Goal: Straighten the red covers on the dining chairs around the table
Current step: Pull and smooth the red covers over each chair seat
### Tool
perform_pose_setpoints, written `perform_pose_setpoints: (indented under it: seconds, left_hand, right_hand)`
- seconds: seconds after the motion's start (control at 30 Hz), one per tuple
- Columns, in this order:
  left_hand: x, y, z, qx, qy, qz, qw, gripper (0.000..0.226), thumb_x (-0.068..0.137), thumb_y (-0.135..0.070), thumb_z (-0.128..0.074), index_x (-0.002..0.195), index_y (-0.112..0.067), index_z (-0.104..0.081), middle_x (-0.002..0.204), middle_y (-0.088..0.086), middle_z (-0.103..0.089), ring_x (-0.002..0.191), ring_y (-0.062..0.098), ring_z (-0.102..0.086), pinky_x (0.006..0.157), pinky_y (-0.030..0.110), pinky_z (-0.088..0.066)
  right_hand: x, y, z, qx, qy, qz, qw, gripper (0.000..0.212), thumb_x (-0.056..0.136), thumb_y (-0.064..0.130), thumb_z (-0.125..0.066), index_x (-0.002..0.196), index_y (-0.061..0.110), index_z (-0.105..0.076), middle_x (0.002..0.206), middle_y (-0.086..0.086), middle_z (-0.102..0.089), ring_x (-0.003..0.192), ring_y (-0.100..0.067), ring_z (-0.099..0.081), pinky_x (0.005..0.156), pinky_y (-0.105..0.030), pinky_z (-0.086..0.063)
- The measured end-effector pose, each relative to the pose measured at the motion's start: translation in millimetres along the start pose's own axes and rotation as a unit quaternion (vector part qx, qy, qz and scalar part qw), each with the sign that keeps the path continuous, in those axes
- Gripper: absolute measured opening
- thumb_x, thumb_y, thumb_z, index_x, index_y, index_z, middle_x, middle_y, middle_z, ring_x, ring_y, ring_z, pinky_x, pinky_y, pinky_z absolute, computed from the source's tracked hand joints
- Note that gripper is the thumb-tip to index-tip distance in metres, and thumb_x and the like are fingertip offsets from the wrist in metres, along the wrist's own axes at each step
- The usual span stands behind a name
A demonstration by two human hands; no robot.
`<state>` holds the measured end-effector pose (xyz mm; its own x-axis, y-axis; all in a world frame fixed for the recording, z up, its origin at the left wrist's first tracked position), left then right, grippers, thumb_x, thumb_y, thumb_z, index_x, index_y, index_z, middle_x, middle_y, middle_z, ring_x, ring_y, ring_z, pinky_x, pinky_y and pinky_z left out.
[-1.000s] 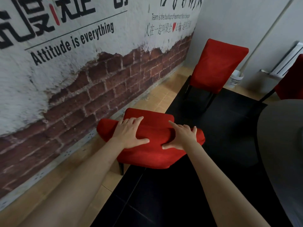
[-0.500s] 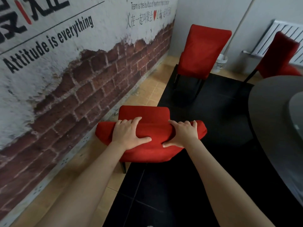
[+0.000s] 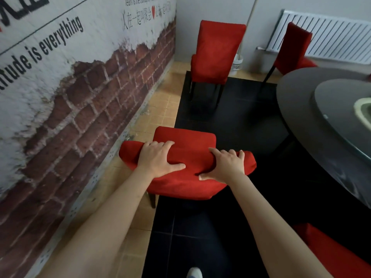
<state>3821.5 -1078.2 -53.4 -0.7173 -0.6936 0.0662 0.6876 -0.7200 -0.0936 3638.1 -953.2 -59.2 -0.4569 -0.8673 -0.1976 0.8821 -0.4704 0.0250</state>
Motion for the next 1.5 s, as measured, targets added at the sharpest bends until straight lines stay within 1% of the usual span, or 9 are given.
perform_pose_setpoints:
  seconds: [0.3, 0.47, 0.67, 0.87, 1.07, 1.33, 1.5]
  left_hand:
    - [-12.4, 11.2, -1.2, 0.019, -0.002, -0.030, 0.999, 0.104, 0.061, -0.093, -0.027, 0.140, -0.027, -0.042, 0.126, -0.003, -0.062, 0.116, 0.019, -0.056, 0.104, 0.041, -0.036]
    - [-18.1, 12.3, -2.2, 0.023, -0.006, -0.044, 0.999, 0.103, 0.061, -0.093, -0.025, 0.138, -0.027, -0.045, 0.122, -0.003, -0.063, 0.112, 0.019, -0.058, 0.102, 0.041, -0.036]
    - [-19.5, 17.9, -2.0, 0.011, 0.005, -0.079, 0.997, 0.103, 0.061, -0.093, -0.022, 0.138, -0.028, -0.045, 0.124, -0.003, -0.062, 0.113, 0.020, -0.057, 0.099, 0.041, -0.035]
    - [-19.8, 29.4, 0.3, 0.001, 0.016, -0.136, 0.991, 0.102, 0.062, -0.093, -0.021, 0.139, -0.029, -0.042, 0.128, -0.003, -0.060, 0.116, 0.020, -0.055, 0.101, 0.042, -0.034]
    - [-25.5, 41.1, 0.9, 0.006, 0.019, -0.189, 0.982, 0.101, 0.063, -0.093, -0.022, 0.138, -0.028, -0.043, 0.125, -0.002, -0.061, 0.115, 0.021, -0.055, 0.101, 0.043, -0.036]
    - [-28.9, 46.5, 2.3, 0.008, 0.009, -0.219, 0.976, 0.098, 0.064, -0.093, -0.025, 0.134, -0.027, -0.046, 0.119, -0.002, -0.062, 0.112, 0.021, -0.056, 0.100, 0.042, -0.037]
    - [-32.6, 49.0, 3.1, 0.015, 0.004, -0.221, 0.975, 0.099, 0.063, -0.092, -0.022, 0.133, -0.027, -0.046, 0.118, -0.003, -0.063, 0.110, 0.020, -0.057, 0.099, 0.041, -0.038]
  right_hand:
    - [-31.8, 13.6, -7.9, 0.020, -0.004, -0.007, 1.000, 0.117, 0.047, 0.091, -0.059, 0.146, 0.039, -0.025, 0.129, 0.005, -0.056, 0.127, -0.028, -0.042, 0.114, -0.058, -0.012]
    - [-41.6, 18.2, -10.0, 0.024, -0.005, -0.027, 0.999, 0.115, 0.048, 0.090, -0.059, 0.146, 0.038, -0.026, 0.129, 0.004, -0.056, 0.128, -0.027, -0.042, 0.114, -0.057, -0.012]
    - [-54.0, 29.2, -8.9, 0.042, -0.012, -0.080, 0.996, 0.113, 0.050, 0.089, -0.060, 0.145, 0.037, -0.029, 0.128, 0.004, -0.056, 0.129, -0.026, -0.041, 0.116, -0.055, -0.009]
    - [-72.7, 49.3, -11.7, 0.056, -0.029, -0.146, 0.987, 0.112, 0.049, 0.089, -0.060, 0.144, 0.036, -0.031, 0.128, 0.005, -0.056, 0.130, -0.025, -0.040, 0.116, -0.054, -0.008]
    - [-93.9, 71.5, -18.2, 0.068, -0.034, -0.185, 0.980, 0.111, 0.049, 0.088, -0.060, 0.143, 0.035, -0.032, 0.128, 0.004, -0.056, 0.129, -0.026, -0.040, 0.115, -0.055, -0.008]
    - [-108.1, 84.6, -22.9, 0.070, -0.037, -0.198, 0.977, 0.108, 0.051, 0.088, -0.059, 0.141, 0.034, -0.033, 0.125, 0.004, -0.055, 0.127, -0.027, -0.040, 0.114, -0.055, -0.009]
    - [-113.7, 89.7, -24.7, 0.069, -0.039, -0.197, 0.977, 0.106, 0.053, 0.086, -0.061, 0.140, 0.031, -0.034, 0.124, 0.003, -0.055, 0.126, -0.027, -0.041, 0.113, -0.055, -0.011]
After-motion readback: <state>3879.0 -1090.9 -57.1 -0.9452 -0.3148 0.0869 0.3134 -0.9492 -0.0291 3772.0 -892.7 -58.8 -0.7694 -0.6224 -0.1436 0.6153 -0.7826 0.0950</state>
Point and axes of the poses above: each hand's wrist, its own x-axis towards the middle knuckle, its own z-axis out of the back of the hand, y = z × x, the point moved 5 cm from there along x, towards the middle knuckle
